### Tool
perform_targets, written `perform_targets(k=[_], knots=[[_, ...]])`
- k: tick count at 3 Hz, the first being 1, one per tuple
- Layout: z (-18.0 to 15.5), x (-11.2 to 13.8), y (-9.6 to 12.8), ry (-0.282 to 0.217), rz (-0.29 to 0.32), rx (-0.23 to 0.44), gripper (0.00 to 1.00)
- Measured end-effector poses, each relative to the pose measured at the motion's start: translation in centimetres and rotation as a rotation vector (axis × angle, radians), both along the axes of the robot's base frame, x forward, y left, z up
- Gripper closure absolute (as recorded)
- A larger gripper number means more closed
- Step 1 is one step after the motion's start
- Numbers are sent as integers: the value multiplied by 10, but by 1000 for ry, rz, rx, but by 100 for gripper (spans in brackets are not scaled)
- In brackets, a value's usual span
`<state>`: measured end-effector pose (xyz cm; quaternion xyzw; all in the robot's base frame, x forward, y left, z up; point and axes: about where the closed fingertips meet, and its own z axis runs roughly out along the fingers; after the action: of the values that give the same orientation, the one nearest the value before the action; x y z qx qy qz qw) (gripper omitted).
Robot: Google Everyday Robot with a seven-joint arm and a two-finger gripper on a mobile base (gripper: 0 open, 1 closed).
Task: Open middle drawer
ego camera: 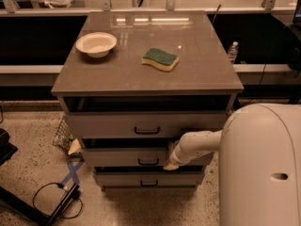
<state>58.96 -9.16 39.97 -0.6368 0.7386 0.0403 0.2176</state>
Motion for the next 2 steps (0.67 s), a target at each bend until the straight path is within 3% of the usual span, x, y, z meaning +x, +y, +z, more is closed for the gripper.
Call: perform_targets(k=[2], knots=[[8, 0, 0, 0, 0, 0, 100]])
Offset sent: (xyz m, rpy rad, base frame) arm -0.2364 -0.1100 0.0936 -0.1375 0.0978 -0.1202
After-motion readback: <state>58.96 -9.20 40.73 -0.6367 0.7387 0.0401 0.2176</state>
